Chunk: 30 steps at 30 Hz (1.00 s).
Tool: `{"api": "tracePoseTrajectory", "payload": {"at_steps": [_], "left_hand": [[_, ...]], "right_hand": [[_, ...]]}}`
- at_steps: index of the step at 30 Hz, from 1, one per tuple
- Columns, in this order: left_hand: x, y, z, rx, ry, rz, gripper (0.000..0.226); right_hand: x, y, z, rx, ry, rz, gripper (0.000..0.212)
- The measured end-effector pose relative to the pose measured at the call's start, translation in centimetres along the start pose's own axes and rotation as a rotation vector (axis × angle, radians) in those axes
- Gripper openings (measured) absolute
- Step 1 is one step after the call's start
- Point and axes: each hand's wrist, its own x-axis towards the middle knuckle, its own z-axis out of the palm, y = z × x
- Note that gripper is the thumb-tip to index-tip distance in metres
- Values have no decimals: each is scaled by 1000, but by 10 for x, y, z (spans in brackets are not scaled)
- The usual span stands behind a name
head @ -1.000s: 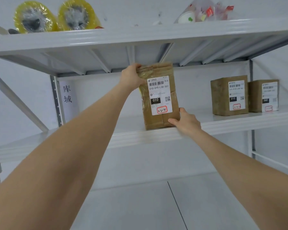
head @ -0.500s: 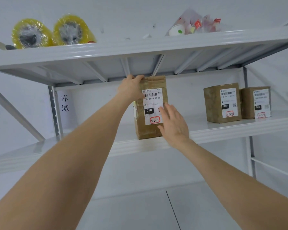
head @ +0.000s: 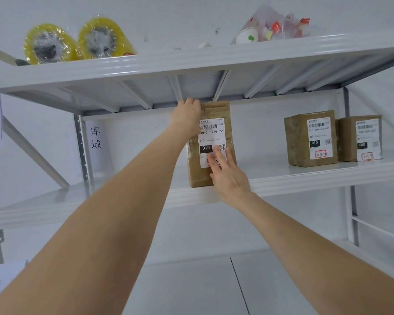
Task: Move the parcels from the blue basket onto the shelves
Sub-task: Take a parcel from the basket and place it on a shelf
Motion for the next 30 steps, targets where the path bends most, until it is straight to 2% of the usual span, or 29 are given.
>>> {"api": "tracePoseTrajectory", "payload": {"at_steps": [17, 30], "left_hand": [[10, -9, 17, -58, 23, -5, 72], [32, -17, 50, -78, 38, 11, 67]], "right_hand": [[11, -4, 1, -21, -13, 30, 53], [40, -1, 19, 26, -60, 84, 48]]}}
